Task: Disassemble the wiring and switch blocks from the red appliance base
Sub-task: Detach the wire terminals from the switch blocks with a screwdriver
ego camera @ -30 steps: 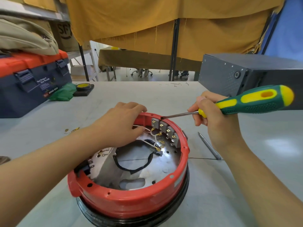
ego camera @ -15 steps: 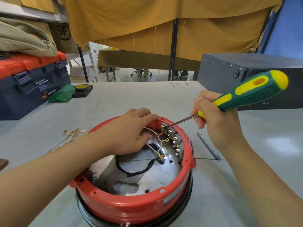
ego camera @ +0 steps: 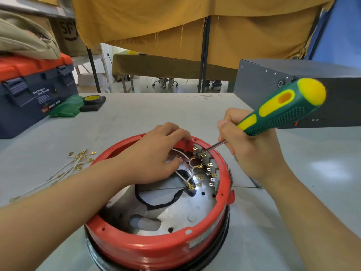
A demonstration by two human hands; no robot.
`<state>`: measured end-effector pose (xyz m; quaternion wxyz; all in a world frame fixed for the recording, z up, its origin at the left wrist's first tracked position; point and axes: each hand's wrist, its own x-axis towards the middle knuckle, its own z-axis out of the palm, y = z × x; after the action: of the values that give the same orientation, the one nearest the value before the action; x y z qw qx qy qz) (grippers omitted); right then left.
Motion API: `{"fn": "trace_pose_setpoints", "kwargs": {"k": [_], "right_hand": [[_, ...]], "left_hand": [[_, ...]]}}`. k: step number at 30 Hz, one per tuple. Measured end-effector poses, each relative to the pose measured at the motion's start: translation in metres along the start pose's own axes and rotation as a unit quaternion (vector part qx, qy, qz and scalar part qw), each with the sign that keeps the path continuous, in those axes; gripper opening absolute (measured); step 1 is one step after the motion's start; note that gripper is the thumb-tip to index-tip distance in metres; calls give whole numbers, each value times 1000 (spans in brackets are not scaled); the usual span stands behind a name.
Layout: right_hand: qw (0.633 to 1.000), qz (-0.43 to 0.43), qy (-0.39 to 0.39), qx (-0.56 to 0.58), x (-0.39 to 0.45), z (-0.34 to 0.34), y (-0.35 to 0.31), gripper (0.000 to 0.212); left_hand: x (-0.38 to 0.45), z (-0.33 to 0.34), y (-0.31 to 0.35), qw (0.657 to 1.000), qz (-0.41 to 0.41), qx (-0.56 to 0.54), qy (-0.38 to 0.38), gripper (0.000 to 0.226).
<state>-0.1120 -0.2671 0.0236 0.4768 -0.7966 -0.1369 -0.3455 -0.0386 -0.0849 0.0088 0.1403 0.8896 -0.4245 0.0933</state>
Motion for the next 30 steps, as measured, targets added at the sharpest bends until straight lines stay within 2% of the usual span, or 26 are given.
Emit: {"fn": "trace_pose_setpoints", "kwargs": {"k": [3,7,15,30], "right_hand": [[999,-24,-17,-22,-2,2,0,34],[998,-34,-43,-11,-2,0,1,34],[999,-22,-32,-21,-1,2,3,36],[998,44,7,53,4,1,10,35]], "left_hand": [[0,-3,0,999,5,-33,1,35],[-1,-1,-1,1000,11,-12,-9,25],[-2,-2,2,1000,9,8,-25,27],[-2,-2,3,999,7,18,-25,24]]}}
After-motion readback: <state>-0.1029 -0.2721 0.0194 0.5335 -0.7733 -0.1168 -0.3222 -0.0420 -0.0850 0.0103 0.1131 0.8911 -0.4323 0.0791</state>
